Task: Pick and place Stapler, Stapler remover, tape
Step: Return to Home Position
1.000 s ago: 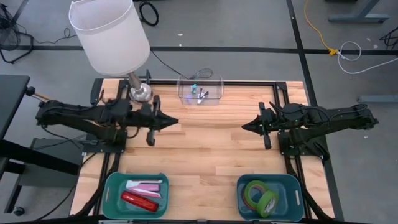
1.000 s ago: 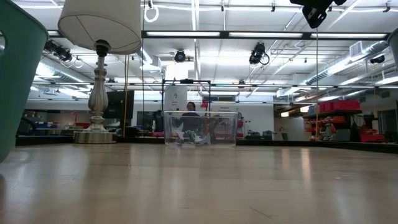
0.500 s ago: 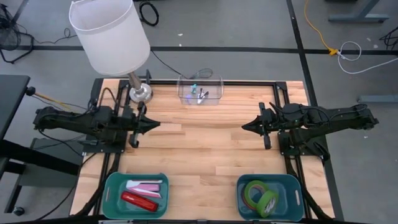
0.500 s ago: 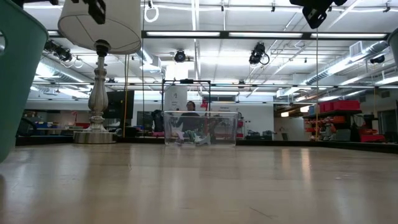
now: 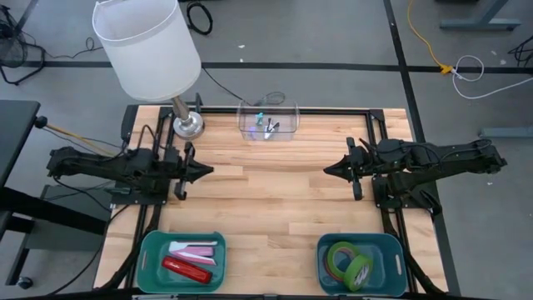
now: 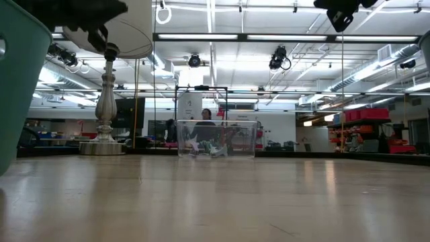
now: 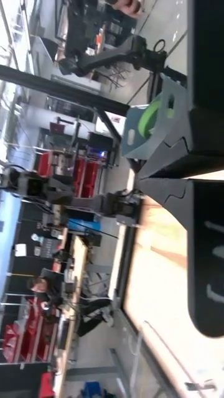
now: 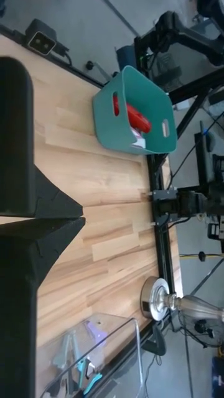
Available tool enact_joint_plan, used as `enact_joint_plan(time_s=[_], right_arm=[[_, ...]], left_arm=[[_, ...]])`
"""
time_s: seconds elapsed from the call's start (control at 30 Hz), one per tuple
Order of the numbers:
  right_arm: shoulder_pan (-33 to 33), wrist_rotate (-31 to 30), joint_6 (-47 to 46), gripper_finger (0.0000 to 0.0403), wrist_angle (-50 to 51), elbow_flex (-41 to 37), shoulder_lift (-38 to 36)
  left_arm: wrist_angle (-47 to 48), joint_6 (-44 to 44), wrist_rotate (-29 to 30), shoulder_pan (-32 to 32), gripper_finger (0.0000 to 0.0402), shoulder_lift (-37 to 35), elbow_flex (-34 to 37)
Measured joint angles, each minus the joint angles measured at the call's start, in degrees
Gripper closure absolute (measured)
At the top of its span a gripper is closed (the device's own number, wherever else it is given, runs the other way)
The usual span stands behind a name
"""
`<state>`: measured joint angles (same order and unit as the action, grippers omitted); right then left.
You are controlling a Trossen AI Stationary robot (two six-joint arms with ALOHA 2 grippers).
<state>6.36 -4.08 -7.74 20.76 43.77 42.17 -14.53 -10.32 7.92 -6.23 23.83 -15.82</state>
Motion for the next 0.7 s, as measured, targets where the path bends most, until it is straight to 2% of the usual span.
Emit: enact_joint_plan(time_s=[0.27, 0.43, 0.7], right_arm=[[0.01, 0.00, 0.32, 0.0403, 0.89, 0.00, 0.00], [0.01, 0.00, 0.32, 0.0403, 0.89, 0.00, 0.00], [0.01, 0.00, 0.32, 0.0403, 0.89, 0.00, 0.00]], left_arm=[[-1.53, -5.44, 0.01, 0.01, 0.0401, -2.84, 6.28], [-1.83, -5.27, 0.01, 0.01, 0.0401, -6.55, 7.66], [5.08, -3.53, 1.80, 0.01, 0.0401, -11.26, 7.87]])
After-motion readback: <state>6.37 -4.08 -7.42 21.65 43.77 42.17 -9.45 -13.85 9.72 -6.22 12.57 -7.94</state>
